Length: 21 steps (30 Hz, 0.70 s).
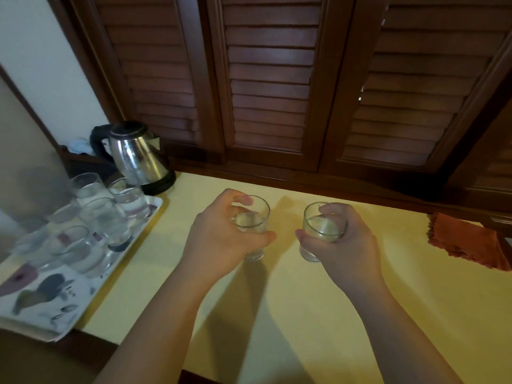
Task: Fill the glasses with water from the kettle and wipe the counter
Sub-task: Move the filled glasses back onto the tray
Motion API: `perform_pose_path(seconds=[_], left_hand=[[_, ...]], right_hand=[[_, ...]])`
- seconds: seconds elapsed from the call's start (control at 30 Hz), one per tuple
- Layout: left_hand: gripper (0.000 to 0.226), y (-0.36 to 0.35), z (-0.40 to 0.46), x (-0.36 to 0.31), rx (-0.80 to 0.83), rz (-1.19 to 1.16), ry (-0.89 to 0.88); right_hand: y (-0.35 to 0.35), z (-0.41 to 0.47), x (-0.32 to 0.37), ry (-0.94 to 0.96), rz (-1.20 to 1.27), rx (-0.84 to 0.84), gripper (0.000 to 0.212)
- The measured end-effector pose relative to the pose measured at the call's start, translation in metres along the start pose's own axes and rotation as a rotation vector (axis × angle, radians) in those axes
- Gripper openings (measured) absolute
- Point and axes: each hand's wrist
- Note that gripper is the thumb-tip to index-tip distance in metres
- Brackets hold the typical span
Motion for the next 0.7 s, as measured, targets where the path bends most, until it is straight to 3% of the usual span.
perform_pose_path(seconds=[0.43, 0.7], left_hand=[[0.063, 0.134, -0.084, 0.064, -0.210, -0.031, 0.074], [0.066, 0.203, -0.126, 0.107, -0.228, 0.050, 0.080]], right_hand=[[-0.126, -0.039, 0.069, 0.146, 0.089, 0.263, 0.053], [-0.207, -0.074, 0.103, 0.149, 0.140, 0.403, 0.055]])
Point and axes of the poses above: each hand's wrist, its own z-axis towards the middle knuckle, its own y-axis out of the back of the hand, x = y × z, and after that the axes turned 10 degrees about x, right-handed
